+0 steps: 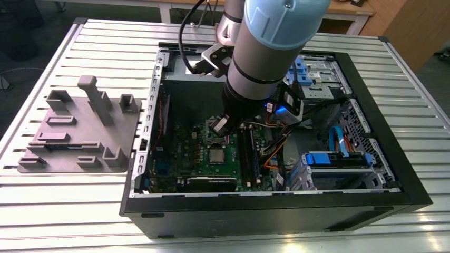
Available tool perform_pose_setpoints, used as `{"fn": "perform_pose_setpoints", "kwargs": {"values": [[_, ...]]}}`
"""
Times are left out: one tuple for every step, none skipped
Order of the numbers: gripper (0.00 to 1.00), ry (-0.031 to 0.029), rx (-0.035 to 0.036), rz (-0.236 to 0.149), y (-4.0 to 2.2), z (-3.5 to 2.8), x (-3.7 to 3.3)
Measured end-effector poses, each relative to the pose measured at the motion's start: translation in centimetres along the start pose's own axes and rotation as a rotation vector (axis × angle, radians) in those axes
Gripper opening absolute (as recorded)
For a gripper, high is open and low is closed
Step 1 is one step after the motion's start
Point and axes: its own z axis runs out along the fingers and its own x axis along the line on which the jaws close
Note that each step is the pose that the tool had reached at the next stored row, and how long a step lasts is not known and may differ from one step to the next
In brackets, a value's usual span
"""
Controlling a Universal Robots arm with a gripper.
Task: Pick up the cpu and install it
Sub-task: 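Close the cpu cover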
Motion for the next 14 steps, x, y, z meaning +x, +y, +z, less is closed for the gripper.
{"fn": "perform_pose_setpoints", "kwargs": {"values": [[0.10,0.0001,-0.0001,-0.001,0.00,0.00,0.00],[0.10,0.0003,-0.0003,-0.002,0.00,0.00,0.00],[0.10,0.0005,-0.0004,-0.003,0.00,0.00,0.00],[0.10,0.0007,-0.0005,-0.004,0.00,0.00,0.00],[0.10,0.0008,-0.0006,-0.006,0.00,0.00,0.00],[0.10,0.0010,-0.0008,-0.007,0.00,0.00,0.00],[0.10,0.0012,-0.0009,-0.008,0.00,0.00,0.00],[0.10,0.0014,-0.0010,-0.009,0.00,0.00,0.00],[0.10,0.0016,-0.0011,-0.010,0.00,0.00,0.00],[0.10,0.0018,-0.0013,-0.011,0.00,0.00,0.00],[0.10,0.0019,-0.0014,-0.012,0.00,0.00,0.00],[0.10,0.0021,-0.0015,-0.014,0.00,0.00,0.00],[0.10,0.0023,-0.0016,-0.015,0.00,0.00,0.00],[0.10,0.0025,-0.0018,-0.016,0.00,0.00,0.00]]}}
